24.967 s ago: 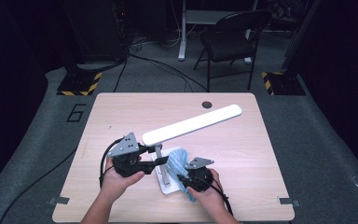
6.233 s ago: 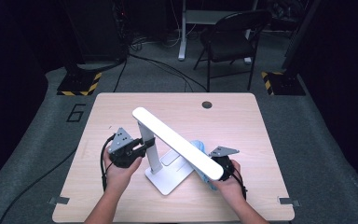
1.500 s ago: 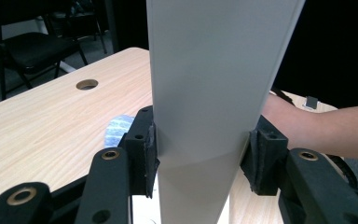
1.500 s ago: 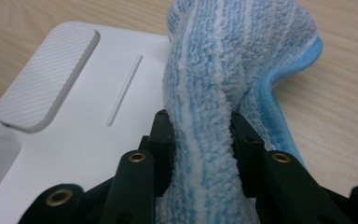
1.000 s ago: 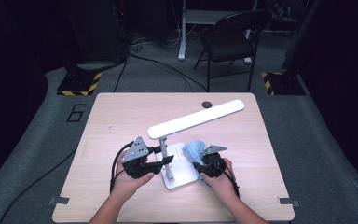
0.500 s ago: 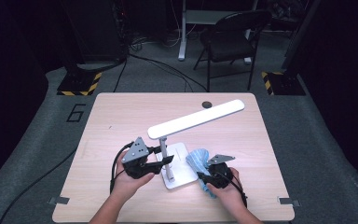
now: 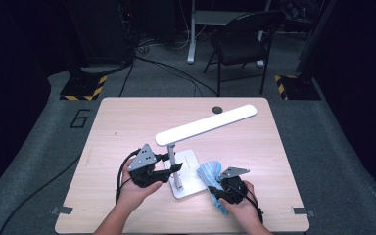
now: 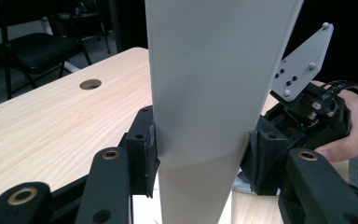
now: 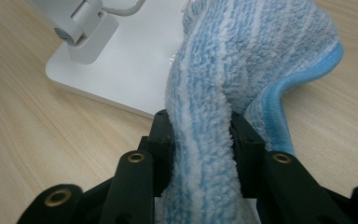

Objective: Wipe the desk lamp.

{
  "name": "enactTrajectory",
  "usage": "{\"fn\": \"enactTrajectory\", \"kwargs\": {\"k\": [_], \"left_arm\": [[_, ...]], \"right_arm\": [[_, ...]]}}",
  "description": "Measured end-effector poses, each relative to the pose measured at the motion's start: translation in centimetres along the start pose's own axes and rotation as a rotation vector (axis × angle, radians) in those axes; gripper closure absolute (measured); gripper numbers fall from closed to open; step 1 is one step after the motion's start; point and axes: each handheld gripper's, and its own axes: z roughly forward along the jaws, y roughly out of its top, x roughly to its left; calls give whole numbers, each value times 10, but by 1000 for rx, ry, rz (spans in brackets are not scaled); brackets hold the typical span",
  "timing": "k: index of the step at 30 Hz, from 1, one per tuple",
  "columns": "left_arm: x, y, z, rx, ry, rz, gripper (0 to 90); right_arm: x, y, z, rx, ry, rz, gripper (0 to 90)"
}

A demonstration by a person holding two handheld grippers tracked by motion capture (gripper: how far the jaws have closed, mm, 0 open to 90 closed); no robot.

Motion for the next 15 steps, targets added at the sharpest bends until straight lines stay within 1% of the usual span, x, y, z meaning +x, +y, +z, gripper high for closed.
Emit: {"fn": "enactTrajectory", "kwargs": {"k": [1,2,3,4,6,7,8,10,11,13,14,15], "left_arm": [[0,0,0,0,-3,-1,529],[0,0,0,-1,-4,0,528],[0,0,0,-1,-4,0,529],[0,0,0,-1,-3,0,528],[0,0,0,-1,-4,0,529],[0,0,0,-1,-4,0,529],[0,0,0,0,-4,0,529],[0,0,0,0,-5,1,529],[0,0,0,-1,-7,-5,529],[0,0,0,-1,-8,-1,528],[0,0,0,-1,-8,-3,528],[1,0,0,0,-7,1,529]], "right_arm": [[-1,0,1,-10,-2,-17,669],[-1,0,1,-12,-2,-9,669],[-2,0,1,-12,1,-11,669],[-1,1,2,-17,0,2,669],[-2,1,2,-15,4,-2,669],[-2,0,1,-9,3,11,668],[-3,1,2,-15,5,-4,668],[-2,1,1,-3,3,24,668],[-3,2,1,0,2,20,668],[-4,3,3,-10,1,17,668],[-5,4,3,-3,8,19,668],[-5,6,5,-6,4,24,667]]}}
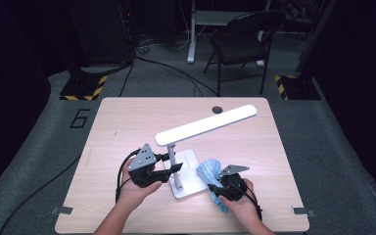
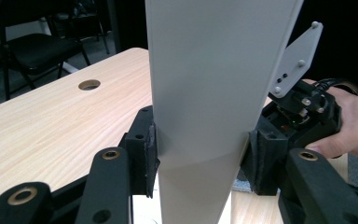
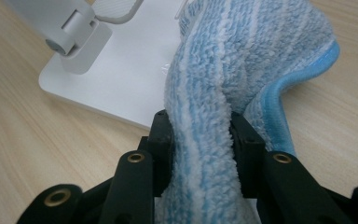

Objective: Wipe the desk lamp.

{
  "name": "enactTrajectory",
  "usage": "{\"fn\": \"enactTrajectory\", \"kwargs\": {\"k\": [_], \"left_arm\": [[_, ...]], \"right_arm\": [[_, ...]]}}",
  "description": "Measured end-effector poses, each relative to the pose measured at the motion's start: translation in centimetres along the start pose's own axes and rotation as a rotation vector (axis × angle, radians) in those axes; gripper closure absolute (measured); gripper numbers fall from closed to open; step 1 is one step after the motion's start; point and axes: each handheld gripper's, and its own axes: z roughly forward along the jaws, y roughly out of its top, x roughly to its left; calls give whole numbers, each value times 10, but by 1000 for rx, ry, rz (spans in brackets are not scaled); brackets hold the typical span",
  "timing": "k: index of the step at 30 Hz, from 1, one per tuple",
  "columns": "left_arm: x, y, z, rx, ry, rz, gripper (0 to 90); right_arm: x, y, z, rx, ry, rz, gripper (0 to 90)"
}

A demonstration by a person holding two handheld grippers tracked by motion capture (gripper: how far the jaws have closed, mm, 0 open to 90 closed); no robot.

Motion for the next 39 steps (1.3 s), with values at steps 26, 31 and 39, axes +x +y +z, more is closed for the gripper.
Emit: {"fn": "enactTrajectory", "kwargs": {"k": [26,31,39], "left_arm": [[1,0,0,-4,-5,3,529],[1,0,0,1,-7,7,529],[2,0,0,4,-11,9,528]], "right_arm": [[-12,31,25,1,-29,-10,667],[-14,38,31,0,-34,-8,667],[-20,49,40,-5,-27,-6,666]]}}
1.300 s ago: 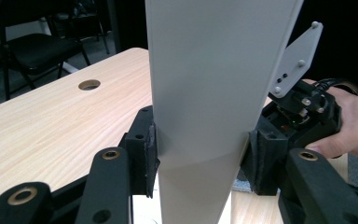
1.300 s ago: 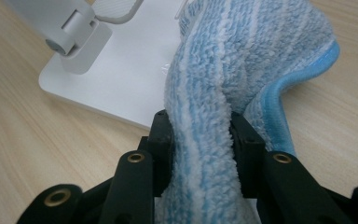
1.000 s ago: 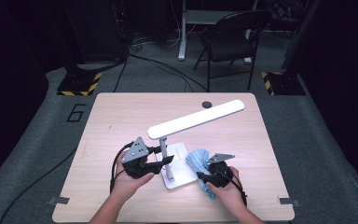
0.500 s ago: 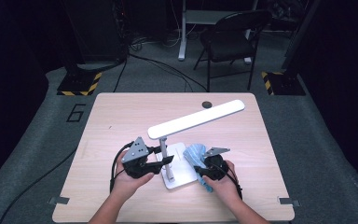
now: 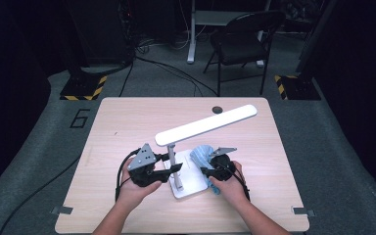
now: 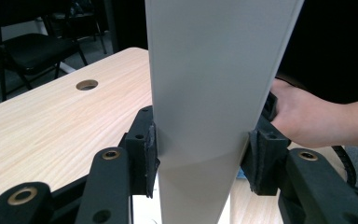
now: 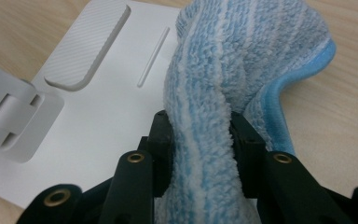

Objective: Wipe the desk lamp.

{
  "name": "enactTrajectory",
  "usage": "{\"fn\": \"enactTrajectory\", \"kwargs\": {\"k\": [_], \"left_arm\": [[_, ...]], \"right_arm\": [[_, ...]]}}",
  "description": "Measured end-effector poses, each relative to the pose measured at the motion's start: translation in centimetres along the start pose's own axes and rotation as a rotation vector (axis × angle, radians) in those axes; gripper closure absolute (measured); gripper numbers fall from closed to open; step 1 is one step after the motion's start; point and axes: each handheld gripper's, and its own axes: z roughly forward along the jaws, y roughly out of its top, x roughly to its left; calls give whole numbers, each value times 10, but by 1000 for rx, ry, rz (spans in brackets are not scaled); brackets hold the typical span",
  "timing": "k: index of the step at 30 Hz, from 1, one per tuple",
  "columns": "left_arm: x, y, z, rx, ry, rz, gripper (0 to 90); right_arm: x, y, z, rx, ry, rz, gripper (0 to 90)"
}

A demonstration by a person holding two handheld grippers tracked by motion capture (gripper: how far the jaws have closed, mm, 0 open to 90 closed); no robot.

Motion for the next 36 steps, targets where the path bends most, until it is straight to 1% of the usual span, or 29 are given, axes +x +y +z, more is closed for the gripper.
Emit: {"fn": "enactTrajectory", "kwargs": {"k": [1,2,3,4,5,6,7,8,9,10,12,13,14,15,16,17,18,19,22,23,24,25,26,27,28,32,35,36], "left_arm": [[0,0,0,0,-1,0,528],[0,0,0,1,-1,0,529],[0,0,0,-1,-2,0,529],[0,0,0,-1,-2,1,528],[0,0,0,-1,-3,1,529],[0,0,0,0,-3,1,528],[0,0,0,0,-4,2,528],[0,0,0,1,-4,2,529],[1,0,0,2,-5,3,529],[0,0,0,0,-5,1,529],[1,0,0,2,-6,4,529],[1,0,0,2,-6,4,529],[1,0,0,2,-7,4,529],[1,0,0,5,-10,3,529],[1,0,0,5,-10,4,529],[1,0,0,5,-11,3,529],[1,0,0,5,-11,2,529],[1,0,0,5,-12,2,529],[1,0,0,4,-13,1,529],[1,0,0,4,-14,3,529],[1,0,0,4,-16,3,529],[1,0,0,5,-17,4,529],[1,0,0,5,-18,4,529],[1,0,0,6,-18,5,529],[2,0,0,5,-17,6,529],[1,0,-1,2,-17,5,529],[1,0,-1,1,-17,4,529],[1,0,-1,0,-17,3,528]], "right_arm": [[0,1,1,1,1,18,666],[-1,3,3,-3,-5,21,666],[-3,5,4,-2,2,6,666],[-3,6,5,-3,6,23,665],[-4,7,7,-11,7,27,665],[-5,8,8,-4,10,34,665],[-6,9,10,-19,11,40,665],[-6,10,10,-8,3,43,665],[-6,12,11,-7,9,52,665],[-7,13,13,-11,2,41,665],[-7,16,14,-3,0,49,665],[-6,17,17,-18,-9,53,665],[-8,18,17,-7,-4,47,665],[-8,19,19,-24,-8,42,665],[-8,21,20,-15,-11,57,665],[-9,22,21,-14,-13,52,665],[-10,23,22,-7,-8,54,665],[-10,25,23,-10,-15,57,665],[-11,28,26,-5,-11,63,665],[-12,29,28,-19,-16,61,665],[-12,30,28,-12,-15,62,665],[-13,31,30,-27,-18,61,664],[-13,32,32,-22,-7,78,664],[-14,33,33,-27,-18,72,663],[-14,34,34,-31,-18,87,663],[-16,39,40,-40,-27,75,661],[-16,43,44,-51,-31,88,660],[-18,43,45,-53,-33,74,659]]}}
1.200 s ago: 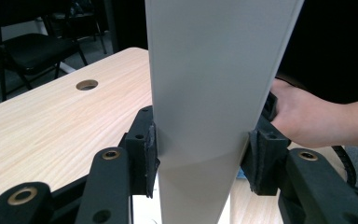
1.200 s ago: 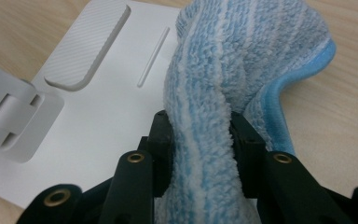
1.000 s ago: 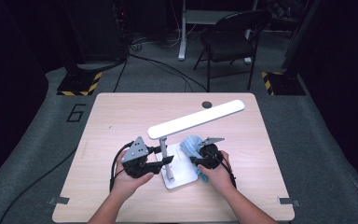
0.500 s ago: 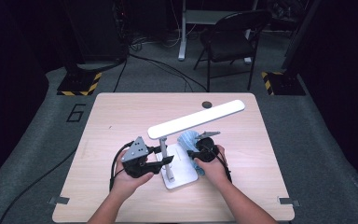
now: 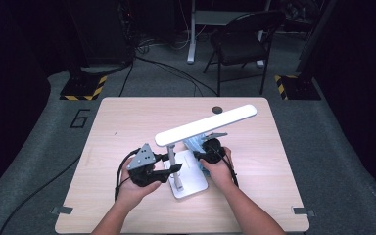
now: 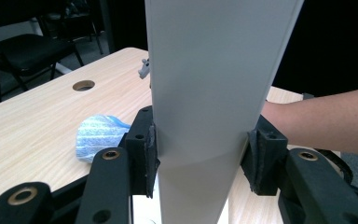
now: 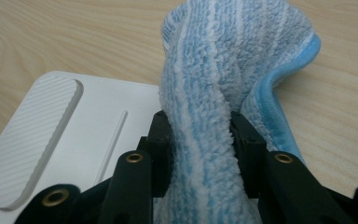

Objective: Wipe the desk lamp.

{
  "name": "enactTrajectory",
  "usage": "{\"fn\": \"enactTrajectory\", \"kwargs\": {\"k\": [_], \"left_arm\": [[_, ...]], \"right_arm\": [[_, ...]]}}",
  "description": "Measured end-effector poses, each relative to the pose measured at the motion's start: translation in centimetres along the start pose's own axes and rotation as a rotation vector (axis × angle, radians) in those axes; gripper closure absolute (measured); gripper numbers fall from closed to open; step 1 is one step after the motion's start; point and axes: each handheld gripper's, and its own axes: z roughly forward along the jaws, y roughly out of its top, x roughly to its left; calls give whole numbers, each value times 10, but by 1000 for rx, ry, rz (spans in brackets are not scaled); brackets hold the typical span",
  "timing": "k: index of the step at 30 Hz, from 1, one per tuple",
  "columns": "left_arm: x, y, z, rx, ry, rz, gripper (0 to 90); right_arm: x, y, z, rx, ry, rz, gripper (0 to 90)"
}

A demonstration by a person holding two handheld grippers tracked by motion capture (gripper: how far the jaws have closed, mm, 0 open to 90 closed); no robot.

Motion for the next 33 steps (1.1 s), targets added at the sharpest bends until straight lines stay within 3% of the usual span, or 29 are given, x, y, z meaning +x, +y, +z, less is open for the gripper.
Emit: {"fn": "enactTrajectory", "kwargs": {"k": [2,9,10,18,21,22,23,33], "left_arm": [[0,0,0,0,3,0,528],[-1,0,1,-6,13,-4,528],[-2,0,1,-8,14,-9,528],[-2,0,0,-6,17,-3,528],[-2,0,0,-7,17,-4,528],[-2,0,0,-6,17,-3,528],[-2,0,0,-6,19,-3,528],[-3,-1,0,-9,19,-15,528]], "right_arm": [[0,1,1,8,8,20,660],[0,0,-1,3,17,11,663],[1,0,0,-20,10,14,663],[3,-4,-7,9,18,9,665],[5,-6,-12,15,20,2,665],[4,-7,-13,13,18,-22,666],[6,-9,-13,11,19,-5,665],[9,-25,-30,20,35,-36,666]]}}
